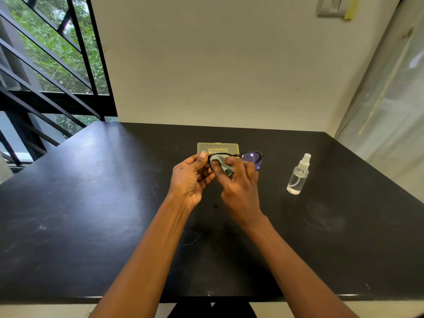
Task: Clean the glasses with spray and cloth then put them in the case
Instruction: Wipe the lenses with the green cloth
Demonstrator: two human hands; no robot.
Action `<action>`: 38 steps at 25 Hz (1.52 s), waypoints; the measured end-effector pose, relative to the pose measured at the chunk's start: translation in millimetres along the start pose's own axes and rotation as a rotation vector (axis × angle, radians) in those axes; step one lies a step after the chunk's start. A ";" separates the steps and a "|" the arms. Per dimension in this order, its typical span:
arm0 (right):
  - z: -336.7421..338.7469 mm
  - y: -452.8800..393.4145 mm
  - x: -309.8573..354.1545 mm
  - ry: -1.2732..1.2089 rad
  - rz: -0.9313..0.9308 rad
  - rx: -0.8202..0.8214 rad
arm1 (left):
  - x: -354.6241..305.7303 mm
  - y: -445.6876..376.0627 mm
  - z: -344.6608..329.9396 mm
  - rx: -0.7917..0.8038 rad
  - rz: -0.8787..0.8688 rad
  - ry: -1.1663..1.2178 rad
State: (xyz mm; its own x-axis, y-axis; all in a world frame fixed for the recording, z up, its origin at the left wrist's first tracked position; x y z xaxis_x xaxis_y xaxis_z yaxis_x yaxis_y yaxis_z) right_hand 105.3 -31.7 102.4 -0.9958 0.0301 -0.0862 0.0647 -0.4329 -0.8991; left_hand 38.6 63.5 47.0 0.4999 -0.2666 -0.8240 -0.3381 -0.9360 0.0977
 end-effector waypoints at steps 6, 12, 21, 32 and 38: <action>5.7 13.8 0.8 -0.016 0.060 0.007 | -0.4 -0.6 0.3 -0.003 0.000 0.006; 7.5 22.5 -25.4 -0.124 -0.181 -0.024 | -2.0 1.7 -3.5 -0.006 -0.004 0.028; -11.7 33.6 -46.0 -0.710 -0.694 -0.005 | -0.7 0.7 -5.3 -0.020 -0.009 0.071; -18.0 36.0 -31.3 -0.841 -0.827 0.095 | -2.7 0.5 -5.3 -0.015 -0.068 0.045; -5.2 27.9 -45.0 -0.910 -0.869 -0.022 | -2.2 -1.6 0.0 -0.032 -0.064 0.074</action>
State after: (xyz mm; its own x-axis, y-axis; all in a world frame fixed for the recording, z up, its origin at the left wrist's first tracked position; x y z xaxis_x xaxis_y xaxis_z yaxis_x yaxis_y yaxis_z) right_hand 152.3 -40.4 79.0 -0.3933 -0.3373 0.8553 -0.6410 -0.5663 -0.5180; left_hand 38.0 65.6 48.7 0.5772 -0.2212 -0.7860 -0.2789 -0.9581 0.0648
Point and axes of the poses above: each hand's wrist, its own y-axis away from the middle knuckle, its own z-axis out of the back of the hand, x = y × z, the point moved 10 cm from there along -y, towards the middle knuckle
